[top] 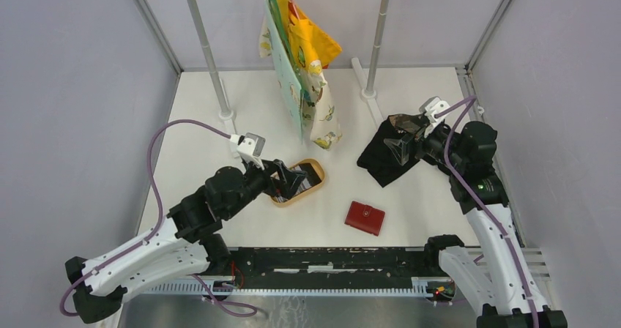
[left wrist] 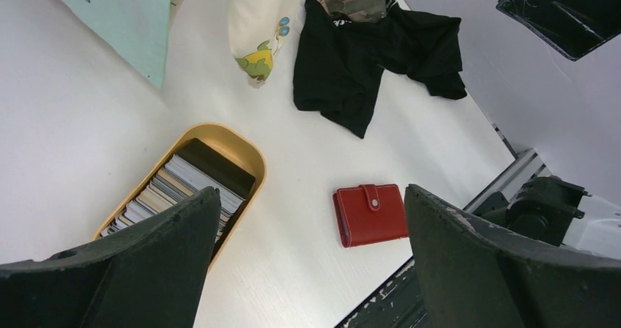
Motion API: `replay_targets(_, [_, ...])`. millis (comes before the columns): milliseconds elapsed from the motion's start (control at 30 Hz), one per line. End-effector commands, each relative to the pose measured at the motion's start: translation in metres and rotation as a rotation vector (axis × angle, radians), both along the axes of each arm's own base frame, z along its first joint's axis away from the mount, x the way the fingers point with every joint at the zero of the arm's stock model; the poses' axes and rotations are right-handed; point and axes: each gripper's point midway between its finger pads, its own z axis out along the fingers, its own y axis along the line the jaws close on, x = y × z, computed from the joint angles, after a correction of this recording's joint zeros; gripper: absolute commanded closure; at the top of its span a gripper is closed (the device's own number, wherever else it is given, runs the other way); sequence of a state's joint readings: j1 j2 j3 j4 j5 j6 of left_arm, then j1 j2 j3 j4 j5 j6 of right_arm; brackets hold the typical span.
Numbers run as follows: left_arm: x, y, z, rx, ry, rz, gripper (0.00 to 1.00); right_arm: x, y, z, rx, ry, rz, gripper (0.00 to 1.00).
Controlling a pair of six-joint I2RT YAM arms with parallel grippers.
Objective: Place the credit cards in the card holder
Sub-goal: Reset both arms
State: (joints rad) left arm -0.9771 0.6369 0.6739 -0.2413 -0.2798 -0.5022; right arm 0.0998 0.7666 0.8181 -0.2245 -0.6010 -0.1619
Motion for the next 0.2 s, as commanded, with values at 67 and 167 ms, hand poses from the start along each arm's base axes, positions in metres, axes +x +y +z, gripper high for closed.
replay_targets(67, [0.0065,0.0069,-0.0029,0.017,-0.014,0.048,0.0,0.0018,-0.0006,0.008,0.006,-0.053,0.008,0.02])
replay_targets(167, [0.0066,0.0082,-0.005,0.019,-0.014,0.052,0.0,0.002,-0.001,0.007,0.01,-0.052,0.009,0.02])
